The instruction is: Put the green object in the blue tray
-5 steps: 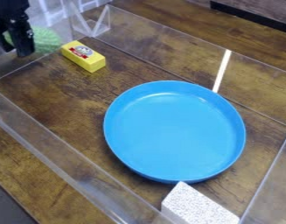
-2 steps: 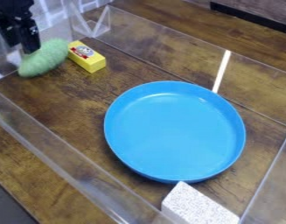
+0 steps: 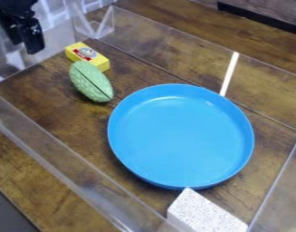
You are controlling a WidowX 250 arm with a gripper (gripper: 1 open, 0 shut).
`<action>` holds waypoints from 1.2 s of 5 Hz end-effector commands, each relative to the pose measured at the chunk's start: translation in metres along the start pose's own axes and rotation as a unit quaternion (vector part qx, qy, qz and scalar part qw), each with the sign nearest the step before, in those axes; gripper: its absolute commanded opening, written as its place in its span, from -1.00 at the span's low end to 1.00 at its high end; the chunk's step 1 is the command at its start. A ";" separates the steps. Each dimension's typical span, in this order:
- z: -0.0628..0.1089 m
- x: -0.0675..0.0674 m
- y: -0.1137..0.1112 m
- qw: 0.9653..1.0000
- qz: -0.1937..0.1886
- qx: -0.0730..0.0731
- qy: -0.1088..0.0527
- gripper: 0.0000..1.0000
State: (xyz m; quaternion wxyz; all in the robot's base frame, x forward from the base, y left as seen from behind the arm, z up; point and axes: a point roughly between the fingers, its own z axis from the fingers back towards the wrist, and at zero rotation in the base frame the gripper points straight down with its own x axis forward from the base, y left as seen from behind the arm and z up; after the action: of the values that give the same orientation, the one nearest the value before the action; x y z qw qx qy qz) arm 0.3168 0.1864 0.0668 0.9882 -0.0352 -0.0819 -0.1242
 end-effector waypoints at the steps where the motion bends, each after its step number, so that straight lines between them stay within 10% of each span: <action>1: 0.007 0.007 0.002 1.000 -0.025 0.004 -0.015 1.00; 4: -0.038 0.023 -0.036 0.976 -0.214 -0.026 -0.010 1.00; 6: -0.047 0.037 -0.044 0.976 -0.217 -0.022 -0.019 1.00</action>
State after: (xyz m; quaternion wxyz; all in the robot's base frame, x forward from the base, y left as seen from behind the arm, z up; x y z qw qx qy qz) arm 0.3436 0.1342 0.0209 0.9383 -0.0489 -0.0933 -0.3293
